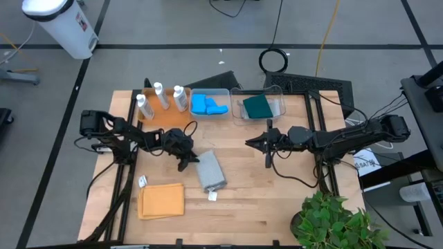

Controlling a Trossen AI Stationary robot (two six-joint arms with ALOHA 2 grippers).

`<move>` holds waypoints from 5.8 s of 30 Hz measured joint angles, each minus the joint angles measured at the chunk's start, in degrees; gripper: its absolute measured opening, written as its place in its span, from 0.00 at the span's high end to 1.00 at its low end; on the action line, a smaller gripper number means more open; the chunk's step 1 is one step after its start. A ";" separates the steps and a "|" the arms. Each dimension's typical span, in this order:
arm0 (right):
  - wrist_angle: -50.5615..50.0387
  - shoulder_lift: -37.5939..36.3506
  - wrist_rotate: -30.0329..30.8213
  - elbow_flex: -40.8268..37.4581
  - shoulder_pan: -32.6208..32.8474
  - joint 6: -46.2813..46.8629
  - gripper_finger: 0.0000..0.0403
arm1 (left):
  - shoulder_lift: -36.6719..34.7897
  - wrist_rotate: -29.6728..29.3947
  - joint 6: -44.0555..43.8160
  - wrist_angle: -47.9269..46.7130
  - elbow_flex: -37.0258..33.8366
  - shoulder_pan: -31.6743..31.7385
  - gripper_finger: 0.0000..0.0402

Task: Pick & Place Kitchen Items
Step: Put the gray towel into the right transparent bin

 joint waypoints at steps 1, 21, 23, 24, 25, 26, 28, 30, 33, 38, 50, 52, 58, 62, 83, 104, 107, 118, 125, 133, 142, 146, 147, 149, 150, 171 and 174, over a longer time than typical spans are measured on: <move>0.00 0.00 0.00 0.00 -0.01 0.00 0.99 | 0.00 0.31 0.42 0.01 0.00 0.06 0.94; -0.13 0.00 0.19 0.00 -0.02 -1.06 0.99 | -20.24 -19.34 4.77 -33.29 11.53 -7.16 0.96; -0.20 0.00 0.20 0.00 -0.02 -1.01 0.99 | -21.72 -24.41 5.98 -36.83 14.20 -10.50 0.96; -0.18 0.00 0.20 0.00 -0.02 -0.98 0.99 | -22.17 -26.73 6.67 -38.59 15.60 -12.05 0.96; -0.22 0.00 0.20 0.00 -0.02 -0.96 0.99 | -22.30 -28.62 7.51 -40.06 17.13 -13.59 0.96; -0.39 0.00 0.20 0.00 -0.02 -0.94 0.99 | -22.29 -30.09 8.51 -41.51 18.84 -14.99 0.96; -0.40 0.00 0.20 -0.01 -0.02 -0.90 0.99 | -22.29 -32.30 10.75 -44.49 22.34 -17.20 0.96; -0.41 0.00 0.20 -0.02 -0.02 -0.86 0.99 | -22.17 -33.19 12.57 -45.82 25.50 -18.85 0.96; -0.42 0.00 0.20 -0.02 -0.02 0.21 0.99 | -21.64 -33.17 14.71 -46.14 28.79 -20.62 0.96; -0.44 0.00 0.20 -0.02 -0.02 0.63 0.99 | -21.71 -33.19 15.06 -45.97 30.76 -24.53 0.96; 2.53 0.91 0.22 -0.02 -0.02 0.63 0.99 | -21.64 -35.14 15.02 -45.75 30.71 -30.12 0.96; 4.88 2.32 0.21 -0.02 -0.02 0.60 0.99 | -21.64 -35.21 14.74 -45.70 30.71 -30.10 0.96; 17.65 10.72 0.04 -0.02 -0.02 -1.30 0.99 | -21.64 -36.46 14.66 -45.72 30.71 -30.04 0.95; 23.82 15.28 -0.92 -0.04 -0.98 -2.17 0.94 | -21.65 -36.69 14.70 -45.74 30.71 -29.88 0.96; 21.10 26.73 -10.13 10.30 0.02 4.85 0.32 | -21.66 -36.76 17.46 -41.84 30.69 -29.86 0.96; 6.91 33.42 -26.26 17.28 -1.99 5.44 0.34 | -21.70 -41.32 17.87 -42.63 30.64 -30.34 0.96; 7.14 33.51 -28.78 17.27 -1.73 4.90 0.34 | -21.70 -42.36 17.87 -42.67 30.64 -30.34 0.96; 9.99 30.48 -19.85 17.72 -1.53 3.01 0.34 | -21.70 -40.48 17.16 -44.64 30.64 -30.33 0.96; -1.99 25.69 -19.66 24.61 -1.51 0.23 0.34 | -21.70 -40.49 16.16 -45.64 30.64 -29.70 0.96; -38.35 29.43 -19.47 48.99 -1.97 -4.75 0.34 | -21.70 -40.52 15.66 -45.67 30.66 -27.91 0.96; -48.44 38.22 -19.93 60.66 -2.05 -7.42 0.34 | -21.70 -39.20 15.75 -44.55 30.67 -27.96 0.96; -48.23 40.92 -22.75 61.08 -2.12 -7.79 0.34 | -21.70 -39.20 15.73 -44.61 30.67 -27.96 0.96; -48.05 41.44 -22.76 61.23 -2.14 -7.85 0.34 | -21.70 -39.20 15.73 -44.66 30.67 -27.96 0.96; -48.73 42.33 -22.75 61.27 -2.14 -7.93 0.34 | -21.70 -39.14 15.92 -44.35 30.67 -27.96 0.96; -49.14 42.73 -22.76 61.20 -2.14 -7.95 0.34 | -21.70 -39.16 15.94 -44.31 30.67 -27.96 0.96; -50.89 42.75 -22.74 61.11 -1.90 -13.54 0.95 | -21.68 -39.18 14.59 -43.59 30.67 -27.65 0.90; -52.69 42.75 -22.77 61.13 -1.90 -14.72 0.97 | -21.62 -39.18 14.09 -42.78 30.67 -27.65 0.87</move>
